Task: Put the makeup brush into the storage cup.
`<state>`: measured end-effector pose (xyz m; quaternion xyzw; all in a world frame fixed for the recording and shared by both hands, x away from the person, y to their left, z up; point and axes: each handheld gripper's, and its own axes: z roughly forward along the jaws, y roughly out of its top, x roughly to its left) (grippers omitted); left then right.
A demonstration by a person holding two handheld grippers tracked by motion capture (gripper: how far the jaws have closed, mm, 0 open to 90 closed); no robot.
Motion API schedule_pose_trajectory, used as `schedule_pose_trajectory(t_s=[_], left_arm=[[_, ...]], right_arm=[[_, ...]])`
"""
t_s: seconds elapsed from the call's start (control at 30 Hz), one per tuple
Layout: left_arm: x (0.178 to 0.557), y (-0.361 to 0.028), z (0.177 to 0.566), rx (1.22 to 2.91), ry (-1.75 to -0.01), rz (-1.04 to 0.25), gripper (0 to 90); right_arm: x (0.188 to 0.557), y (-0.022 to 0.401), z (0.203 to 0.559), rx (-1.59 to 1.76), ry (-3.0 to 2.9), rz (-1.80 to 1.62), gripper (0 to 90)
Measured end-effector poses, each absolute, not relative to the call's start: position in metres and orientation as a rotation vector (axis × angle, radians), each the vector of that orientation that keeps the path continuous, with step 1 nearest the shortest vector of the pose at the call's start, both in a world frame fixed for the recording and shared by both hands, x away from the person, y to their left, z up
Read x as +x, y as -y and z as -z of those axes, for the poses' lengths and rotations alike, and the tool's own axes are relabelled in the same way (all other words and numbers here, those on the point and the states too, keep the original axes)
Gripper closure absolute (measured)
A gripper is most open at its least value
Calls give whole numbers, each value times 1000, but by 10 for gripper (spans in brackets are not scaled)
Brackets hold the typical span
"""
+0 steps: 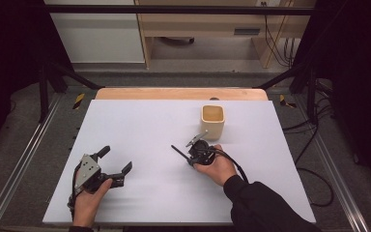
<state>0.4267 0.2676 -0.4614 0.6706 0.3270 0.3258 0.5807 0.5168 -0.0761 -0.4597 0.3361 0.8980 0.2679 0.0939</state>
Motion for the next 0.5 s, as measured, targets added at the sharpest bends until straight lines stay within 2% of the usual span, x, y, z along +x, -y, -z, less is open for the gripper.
schedule_pose_trajectory(t_s=[0.13,0.5], left_arm=[[426,-268,461,1565,-765,-758,17],[425,-265,460,1569,-754,-765,26]], right_arm=[[518,77,461,999,-2666,-785,831],[518,79,457,961,-2669,-799,840]])
